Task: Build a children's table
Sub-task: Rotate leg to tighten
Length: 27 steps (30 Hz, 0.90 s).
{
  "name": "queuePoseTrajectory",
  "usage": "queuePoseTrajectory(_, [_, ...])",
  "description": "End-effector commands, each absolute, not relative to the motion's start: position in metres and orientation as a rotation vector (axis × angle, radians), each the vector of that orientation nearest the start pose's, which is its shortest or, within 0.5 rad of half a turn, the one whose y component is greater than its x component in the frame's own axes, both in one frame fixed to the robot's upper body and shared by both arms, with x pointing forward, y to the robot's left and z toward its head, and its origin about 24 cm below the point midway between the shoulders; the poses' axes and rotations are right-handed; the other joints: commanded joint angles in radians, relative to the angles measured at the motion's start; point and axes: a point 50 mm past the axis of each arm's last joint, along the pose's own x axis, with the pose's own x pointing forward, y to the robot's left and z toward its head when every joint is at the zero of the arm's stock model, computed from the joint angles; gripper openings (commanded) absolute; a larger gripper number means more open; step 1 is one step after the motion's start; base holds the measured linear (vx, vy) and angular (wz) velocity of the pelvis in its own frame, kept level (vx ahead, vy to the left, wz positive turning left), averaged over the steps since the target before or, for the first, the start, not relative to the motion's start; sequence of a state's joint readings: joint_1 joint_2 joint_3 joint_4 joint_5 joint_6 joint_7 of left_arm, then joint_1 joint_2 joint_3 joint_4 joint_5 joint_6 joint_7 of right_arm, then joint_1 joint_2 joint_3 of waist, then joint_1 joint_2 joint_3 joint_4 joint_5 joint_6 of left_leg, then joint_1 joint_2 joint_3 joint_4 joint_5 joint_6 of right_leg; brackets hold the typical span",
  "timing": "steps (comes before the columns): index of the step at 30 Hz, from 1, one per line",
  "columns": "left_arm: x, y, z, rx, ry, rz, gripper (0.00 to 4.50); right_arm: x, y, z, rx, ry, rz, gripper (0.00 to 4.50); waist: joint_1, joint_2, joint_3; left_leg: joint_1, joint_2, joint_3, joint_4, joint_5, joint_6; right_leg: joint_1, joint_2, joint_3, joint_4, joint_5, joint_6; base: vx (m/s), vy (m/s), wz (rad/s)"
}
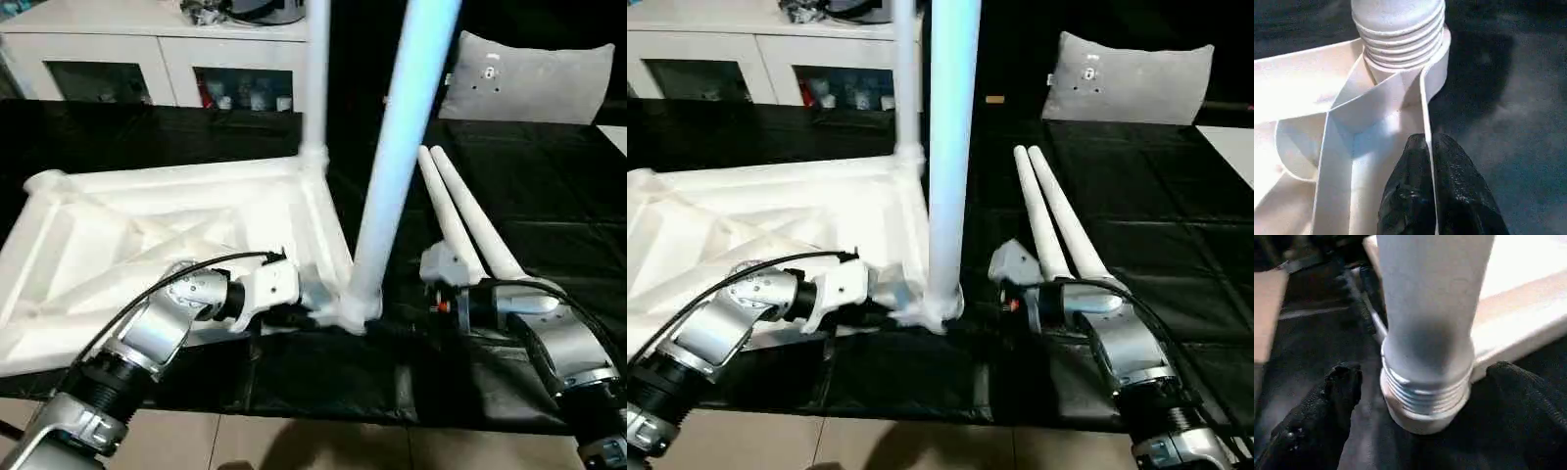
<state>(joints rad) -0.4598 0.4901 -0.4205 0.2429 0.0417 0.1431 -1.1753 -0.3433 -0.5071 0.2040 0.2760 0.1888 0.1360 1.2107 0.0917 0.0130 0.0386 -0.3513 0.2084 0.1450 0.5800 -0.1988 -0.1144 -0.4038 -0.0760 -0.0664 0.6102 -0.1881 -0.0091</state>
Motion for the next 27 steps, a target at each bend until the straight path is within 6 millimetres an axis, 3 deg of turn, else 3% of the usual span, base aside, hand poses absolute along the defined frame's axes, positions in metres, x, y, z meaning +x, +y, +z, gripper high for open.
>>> queuePoseTrajectory(1, [0.278, 0.123, 0.054, 0.669, 0.446, -1.537, 0.00, 0.278, -0.167, 0.064, -0.283, 0.321, 1.362, 4.28, -0.004, -0.008, -0.053, -0.007, 0.013, 0.017, -0.063, -0.147, 0.080, 0.059, -0.048, 0.041, -0.071, -0.178, -0.214, 0.000, 0.000, 0.00])
queuePoseTrajectory(9, [0.278, 0.122, 0.056, 0.678, 0.437, -1.582, 0.00, 0.276, -0.161, 0.064, -0.257, 0.310, 1.410, 3.82, -0.003, -0.009, -0.055, -0.008, 0.012, 0.017, -0.060, -0.129, 0.078, 0.061, -0.049, 0.040, -0.067, -0.159, -0.222, 0.000, 0.000, 0.00])
queuePoseTrajectory(19, [0.278, 0.120, 0.055, 0.678, 0.432, -1.601, 0.00, 0.273, -0.154, 0.060, -0.233, 0.311, 1.442, 2.82, -0.003, -0.009, -0.057, -0.008, 0.012, 0.018, -0.059, -0.125, 0.076, 0.062, -0.048, 0.040, -0.065, -0.144, -0.224, 0.000, 0.000, 0.00])
queuePoseTrajectory(27, [0.281, 0.119, 0.054, 0.580, 0.417, -1.482, 0.00, 0.267, -0.145, 0.055, -0.121, 0.312, 1.402, 2.67, -0.002, -0.009, -0.056, -0.007, 0.012, 0.019, -0.059, -0.118, 0.076, 0.063, -0.048, 0.041, -0.064, -0.137, -0.229, 0.000, 0.000, 0.00])
